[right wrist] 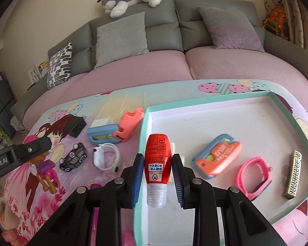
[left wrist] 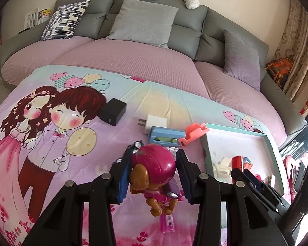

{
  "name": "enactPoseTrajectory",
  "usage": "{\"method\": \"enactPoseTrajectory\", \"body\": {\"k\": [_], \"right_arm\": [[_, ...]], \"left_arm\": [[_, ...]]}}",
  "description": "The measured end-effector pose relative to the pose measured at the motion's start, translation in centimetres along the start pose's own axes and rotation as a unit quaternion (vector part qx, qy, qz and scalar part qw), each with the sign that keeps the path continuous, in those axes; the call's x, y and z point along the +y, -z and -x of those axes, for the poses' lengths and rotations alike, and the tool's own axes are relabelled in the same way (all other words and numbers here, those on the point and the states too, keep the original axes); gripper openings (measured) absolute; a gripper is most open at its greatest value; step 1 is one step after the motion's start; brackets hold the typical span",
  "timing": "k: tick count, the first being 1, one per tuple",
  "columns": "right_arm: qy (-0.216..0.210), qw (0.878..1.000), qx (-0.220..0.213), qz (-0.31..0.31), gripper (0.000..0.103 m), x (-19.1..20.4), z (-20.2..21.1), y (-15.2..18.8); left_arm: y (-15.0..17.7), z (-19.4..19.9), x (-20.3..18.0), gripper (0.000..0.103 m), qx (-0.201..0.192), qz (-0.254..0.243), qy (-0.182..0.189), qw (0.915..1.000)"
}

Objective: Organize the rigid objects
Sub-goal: 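Carry the puppy toy and red bottle over the tray and open both tools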

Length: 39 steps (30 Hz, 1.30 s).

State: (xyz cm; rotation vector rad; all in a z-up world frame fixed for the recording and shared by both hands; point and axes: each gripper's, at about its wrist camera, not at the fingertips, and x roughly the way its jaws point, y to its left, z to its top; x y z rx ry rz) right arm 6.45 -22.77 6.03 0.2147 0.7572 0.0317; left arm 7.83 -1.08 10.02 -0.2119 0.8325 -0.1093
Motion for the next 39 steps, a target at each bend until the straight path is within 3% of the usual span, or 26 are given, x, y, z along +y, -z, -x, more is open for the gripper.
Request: {"method": "enactPoseTrajectory", "body": {"k": [6,12,15,21,29,39], "right_arm": [[0.047,0.998,-0.017,-0.038,0.030,-3.8,1.3,-0.7],[0.083,0.994,-0.020,-0.070,0.030,-6.4,1.8,-0.8],[0.131,0.989,-0.023,-0.063,0.030,-7.4,2.2,-0.8],[0.162,0.981,-0.027,-0.103,0.030,-10.5,3.0,-0.6],[0.189,0.975,-0.004,-0.117,0.030,-11.8,2.4,-0.2],[0.191,0.972,0.031,-0.133,0.030,-12.4,1.0,0.6]], "left_arm": [[0.7,-0.7,-5.1,0.044,0.014,-0.054,0.047,0.9973],[2.2,-1.7,-10.2,0.044,0.041,-0.119,0.076,0.9891],[2.8,-2.4,-11.8,0.044,0.052,-0.131,0.088,0.9861],[4.1,-3.9,-14.2,0.044,0.067,-0.151,0.095,0.9817],[5.5,-6.2,-15.2,0.044,0.092,-0.173,0.079,0.9775],[6.0,-7.7,-13.6,0.045,0.107,-0.157,0.062,0.9798]]}}
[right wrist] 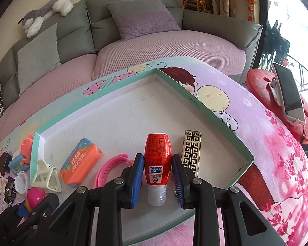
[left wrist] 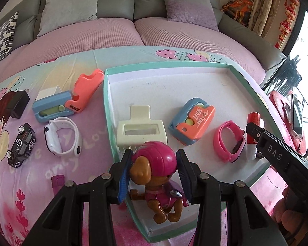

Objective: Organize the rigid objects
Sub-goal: 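Carry the puppy toy and red bottle over the tray and open both tools, then withdraw both tools from the tray back toward the remaining items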

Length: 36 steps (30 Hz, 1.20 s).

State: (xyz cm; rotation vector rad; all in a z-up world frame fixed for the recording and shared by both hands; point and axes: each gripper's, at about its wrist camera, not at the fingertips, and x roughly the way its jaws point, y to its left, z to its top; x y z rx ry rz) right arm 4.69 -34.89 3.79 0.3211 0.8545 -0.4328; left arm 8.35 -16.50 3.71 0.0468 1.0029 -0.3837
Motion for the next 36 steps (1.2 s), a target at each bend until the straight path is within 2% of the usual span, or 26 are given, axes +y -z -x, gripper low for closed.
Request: {"method": "enactPoseTrajectory", "body": {"k": [12,15,19,22,27,30,36], "right_arm": [[0.007,1.000,0.009,-0.003,0.030,0.2,-0.4,0.2],[0.002,1.000,-0.013,-0.013,0.031,0.1,0.4,0.0],[-0.004,0.999,-0.046,-0.011,0.044,0.5,1.7,-0.4],[-0.013,0.998,-0.055,-0.004,0.044,1.0,2.0,-0.5],[-0.023,0.998,-0.056,0.007,0.044,1.7,2.1,-0.5],[-0.032,0.998,-0.048,0.014,0.044,2.3,1.8,-0.3],[-0.061,0.997,-0.036,0.039,0.045,4.4,1.6,0.3]], "left_arm": [[0.2,-0.7,-0.8,0.047,0.003,-0.017,-0.010,0.9998],[0.1,-0.4,-0.8,0.058,0.000,-0.018,-0.013,0.9998],[-0.1,0.5,-0.5,0.061,-0.016,-0.016,-0.010,0.9997],[-0.4,1.3,-0.2,0.061,-0.030,-0.011,-0.010,0.9994],[-0.8,2.7,1.4,0.064,-0.061,0.023,-0.008,0.9979],[-1.0,3.5,3.4,0.084,-0.077,0.061,-0.013,0.9950],[-0.8,4.0,7.5,0.086,-0.091,0.123,-0.064,0.9862]]}}
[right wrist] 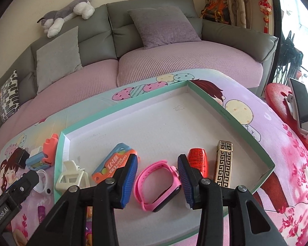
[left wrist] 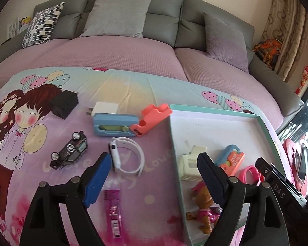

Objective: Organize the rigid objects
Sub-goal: 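Withdraw both tools from the tray back toward the remaining items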

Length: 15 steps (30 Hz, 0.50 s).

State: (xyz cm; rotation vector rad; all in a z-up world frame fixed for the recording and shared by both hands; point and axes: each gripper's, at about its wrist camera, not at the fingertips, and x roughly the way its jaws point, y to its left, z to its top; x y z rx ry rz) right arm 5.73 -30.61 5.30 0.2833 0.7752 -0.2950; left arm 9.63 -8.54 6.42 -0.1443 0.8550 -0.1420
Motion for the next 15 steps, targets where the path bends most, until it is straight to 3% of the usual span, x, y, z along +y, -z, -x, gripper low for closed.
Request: {"method": "enactPoseTrajectory", "body": {"k": [3,7,15], "right_arm": [[-0.023,1.000,0.007,0.009,0.052,1.3,-0.2,0.3],[-0.044,0.999,0.012,0.024,0.055,3.0,-0.3,0.8],[-0.080,0.995,0.011,0.059,0.065,6.2,-0.2,1.7]], "left_arm": [[0.1,-0.5,2.4,0.087,0.008,0.034,-0.034,0.9988],[0.5,-1.2,5.7,0.088,0.029,0.091,-0.052,0.9940],[0.5,-0.3,8.6,0.088,0.012,0.138,-0.081,0.9871]]}}
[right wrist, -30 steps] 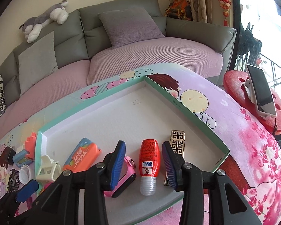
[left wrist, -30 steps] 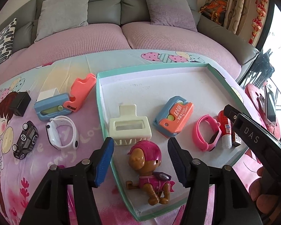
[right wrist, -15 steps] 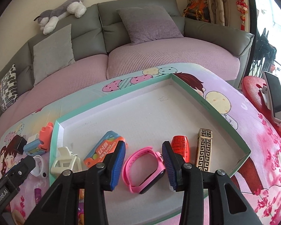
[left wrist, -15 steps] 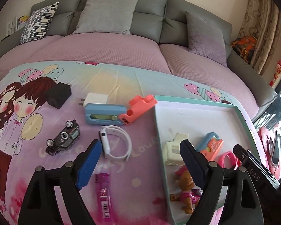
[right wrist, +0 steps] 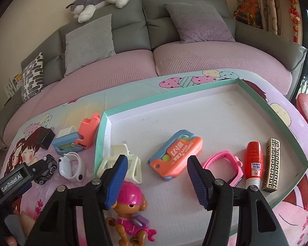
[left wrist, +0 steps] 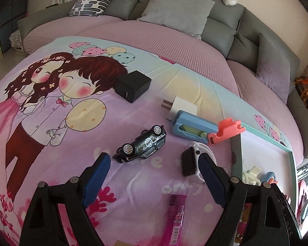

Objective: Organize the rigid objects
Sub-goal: 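Withdraw both tools from the tray back toward the remaining items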

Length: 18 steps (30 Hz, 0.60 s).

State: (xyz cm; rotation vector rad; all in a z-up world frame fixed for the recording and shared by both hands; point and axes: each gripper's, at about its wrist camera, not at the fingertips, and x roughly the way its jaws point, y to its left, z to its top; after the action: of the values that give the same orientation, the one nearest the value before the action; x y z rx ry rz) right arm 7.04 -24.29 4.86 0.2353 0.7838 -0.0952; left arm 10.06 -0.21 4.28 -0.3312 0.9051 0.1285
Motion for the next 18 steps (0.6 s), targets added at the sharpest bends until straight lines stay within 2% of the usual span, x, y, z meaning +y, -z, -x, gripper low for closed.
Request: {"method": "enactPoseTrajectory", "body": {"k": [5,8,12,14,15,16,18], "right_arm": [[-0.024,0.999,-0.005,0.021,0.075,1.9,-0.1,0.4],[-0.035,0.999,-0.009,0.037,0.088,3.1,-0.2,0.7],[-0.047,0.997,-0.013,0.061,0.094,4.7,-0.3,1.0],[-0.053,0.996,-0.015,0.072,0.103,5.5,-0.3,1.3],[-0.055,0.995,-0.016,0.077,0.103,5.9,-0.3,1.4],[-0.056,0.995,-0.018,0.082,0.103,6.2,-0.3,1.4],[-0.060,0.994,-0.021,0.093,0.103,7.0,-0.2,1.7]], "left_arm": [[-0.2,-0.2,1.1,0.088,0.004,0.014,-0.006,0.9999],[-0.4,0.0,1.9,0.088,-0.001,0.022,-0.013,0.9997],[-0.8,0.4,3.3,0.088,-0.014,0.036,-0.025,0.9990],[-1.0,0.6,4.1,0.088,-0.017,0.044,-0.030,0.9984],[-1.1,0.6,4.4,0.093,-0.019,0.048,-0.032,0.9982],[-1.2,0.6,4.8,0.103,-0.019,0.052,-0.034,0.9979],[-1.3,0.9,5.6,0.103,-0.024,0.060,-0.035,0.9973]]}}
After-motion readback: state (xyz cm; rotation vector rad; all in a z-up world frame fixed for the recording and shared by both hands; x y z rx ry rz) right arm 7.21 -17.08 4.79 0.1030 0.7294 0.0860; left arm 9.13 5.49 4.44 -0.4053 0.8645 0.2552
